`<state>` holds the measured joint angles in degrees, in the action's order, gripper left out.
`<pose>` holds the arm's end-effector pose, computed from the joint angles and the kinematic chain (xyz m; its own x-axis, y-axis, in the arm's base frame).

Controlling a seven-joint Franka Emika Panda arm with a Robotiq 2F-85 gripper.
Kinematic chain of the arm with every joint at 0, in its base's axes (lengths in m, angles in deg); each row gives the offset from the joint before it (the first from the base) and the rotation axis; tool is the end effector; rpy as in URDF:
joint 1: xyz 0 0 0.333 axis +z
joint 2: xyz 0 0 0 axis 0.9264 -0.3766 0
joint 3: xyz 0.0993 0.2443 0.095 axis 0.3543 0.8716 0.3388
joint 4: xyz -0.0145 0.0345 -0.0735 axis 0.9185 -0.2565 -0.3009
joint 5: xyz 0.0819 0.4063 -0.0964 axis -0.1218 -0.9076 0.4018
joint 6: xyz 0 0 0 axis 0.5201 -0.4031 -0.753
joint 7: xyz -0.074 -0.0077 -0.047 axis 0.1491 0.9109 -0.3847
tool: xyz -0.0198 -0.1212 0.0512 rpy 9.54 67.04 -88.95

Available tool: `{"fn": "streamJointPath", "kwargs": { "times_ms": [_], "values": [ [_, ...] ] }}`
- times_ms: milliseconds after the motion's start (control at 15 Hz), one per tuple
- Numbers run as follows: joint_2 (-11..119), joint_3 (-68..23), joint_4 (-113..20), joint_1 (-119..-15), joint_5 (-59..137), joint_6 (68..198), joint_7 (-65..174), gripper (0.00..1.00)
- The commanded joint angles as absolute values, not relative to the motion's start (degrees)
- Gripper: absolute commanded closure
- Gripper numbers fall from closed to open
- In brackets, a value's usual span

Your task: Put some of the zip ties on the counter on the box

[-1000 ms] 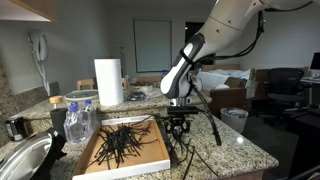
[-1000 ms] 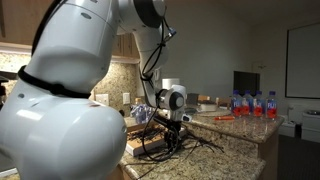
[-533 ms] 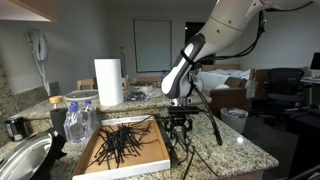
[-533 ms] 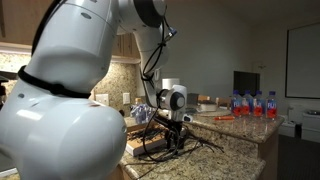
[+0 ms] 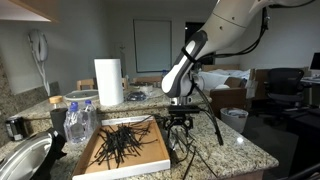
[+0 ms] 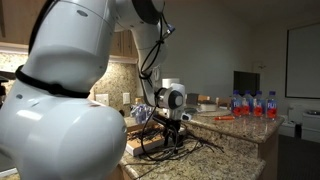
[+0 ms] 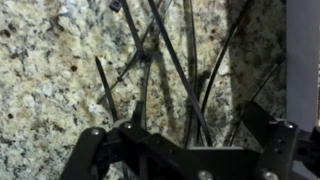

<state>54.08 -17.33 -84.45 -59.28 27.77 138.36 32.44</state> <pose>0.5224 0.0948 0.1365 0.9120 -0.3862 -0.1381 -0.3935 -0.9189 -0.0291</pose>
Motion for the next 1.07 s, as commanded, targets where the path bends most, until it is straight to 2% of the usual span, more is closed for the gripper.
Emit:
{"fn": "streamJointPath", "kwargs": {
  "times_ms": [0,533,600,667,1000],
  "values": [
    [54.89,-17.27,-86.4,-59.11,28.46,140.96,31.67,0.0],
    [53.08,-17.75,-85.65,-58.68,29.23,142.41,31.0,0.0],
    [53.11,-17.76,-85.79,-58.61,29.29,142.65,30.99,0.25],
    [53.03,-17.97,-85.99,-58.31,29.84,143.41,30.52,0.26],
    [53.29,-18.28,-86.09,-57.88,32.25,144.05,29.87,0.59]
  ]
}}
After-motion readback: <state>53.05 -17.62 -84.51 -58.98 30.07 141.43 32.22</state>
